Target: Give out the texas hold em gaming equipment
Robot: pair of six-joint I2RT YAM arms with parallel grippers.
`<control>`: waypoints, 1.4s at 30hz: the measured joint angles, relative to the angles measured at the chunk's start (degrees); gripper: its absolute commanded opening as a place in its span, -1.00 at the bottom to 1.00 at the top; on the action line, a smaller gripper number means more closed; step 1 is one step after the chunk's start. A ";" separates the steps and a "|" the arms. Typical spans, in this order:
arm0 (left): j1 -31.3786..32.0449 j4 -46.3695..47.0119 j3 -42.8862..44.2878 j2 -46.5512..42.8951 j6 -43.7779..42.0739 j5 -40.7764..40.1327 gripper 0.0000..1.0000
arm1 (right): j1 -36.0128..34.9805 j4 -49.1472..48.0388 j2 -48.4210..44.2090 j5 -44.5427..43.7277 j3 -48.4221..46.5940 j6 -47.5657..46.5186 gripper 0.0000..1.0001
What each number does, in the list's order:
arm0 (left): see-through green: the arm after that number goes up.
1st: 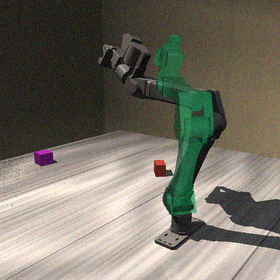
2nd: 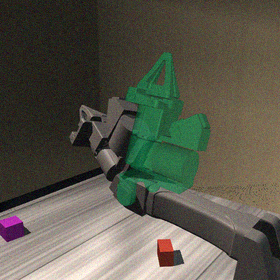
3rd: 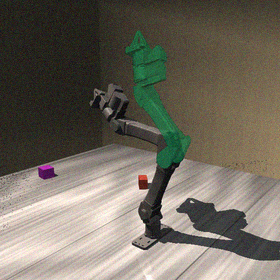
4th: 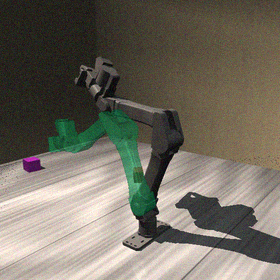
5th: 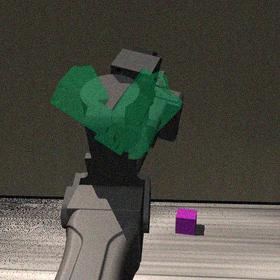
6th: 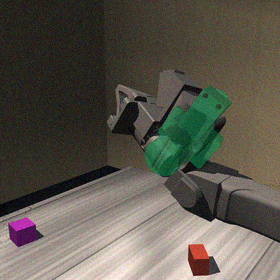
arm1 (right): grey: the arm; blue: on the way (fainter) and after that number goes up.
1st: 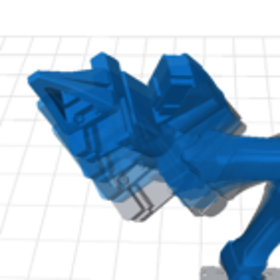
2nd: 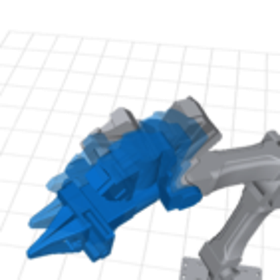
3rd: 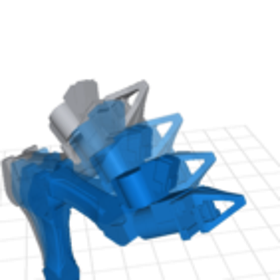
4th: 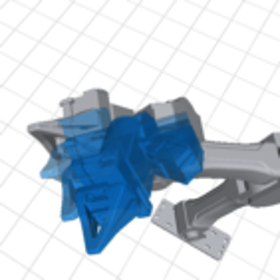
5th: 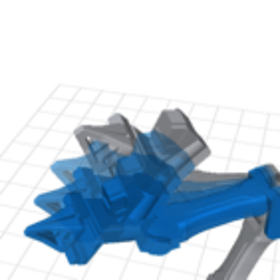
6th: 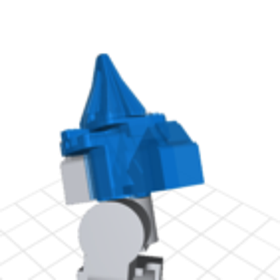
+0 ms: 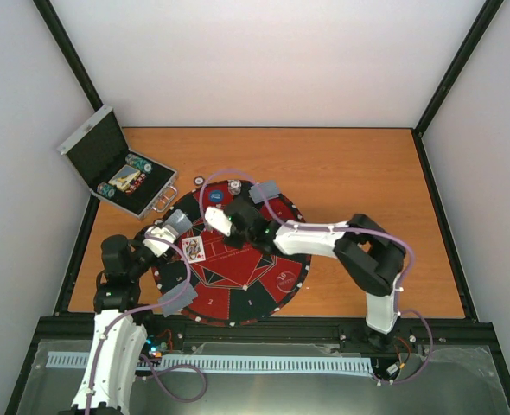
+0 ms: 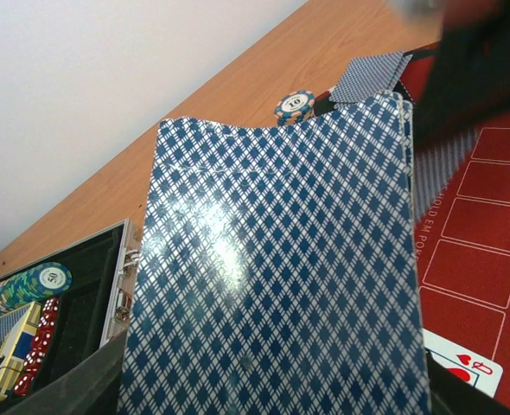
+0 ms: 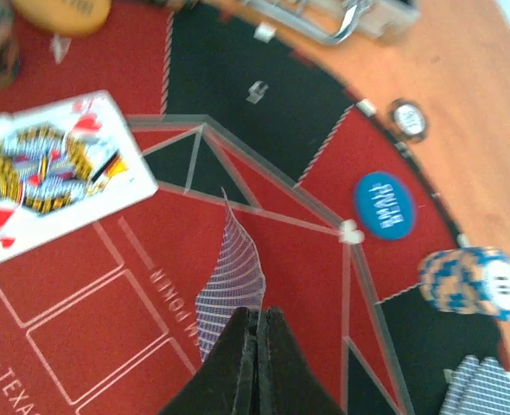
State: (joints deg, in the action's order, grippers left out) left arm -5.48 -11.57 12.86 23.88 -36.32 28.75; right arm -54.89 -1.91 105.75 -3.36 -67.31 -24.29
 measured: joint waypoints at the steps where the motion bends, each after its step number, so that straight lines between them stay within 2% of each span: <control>1: 0.00 0.02 0.00 0.00 0.02 -0.04 0.13 | -1.27 -0.92 1.90 -1.36 0.46 -1.68 -0.94; 6: -0.04 0.76 -0.02 -0.02 0.11 -0.13 0.13 | -5.75 -3.34 4.66 -6.19 4.81 -7.85 -0.94; 12: -0.04 1.62 -0.02 -0.02 0.39 -0.15 0.13 | -8.83 -3.08 4.76 -6.91 6.54 -10.08 -0.94; 23: -0.04 1.70 -0.07 -0.02 0.44 -0.20 0.12 | -9.29 -1.11 10.19 -7.41 2.03 -10.47 -0.94; 42: -0.04 1.73 -0.07 0.00 0.50 -0.20 0.13 | -9.29 1.99 11.93 -4.94 -1.77 -9.05 -0.94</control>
State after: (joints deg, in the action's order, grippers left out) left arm -5.52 -9.85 12.80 23.88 -35.81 28.56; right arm -64.18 0.08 117.69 -8.29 -69.08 -33.34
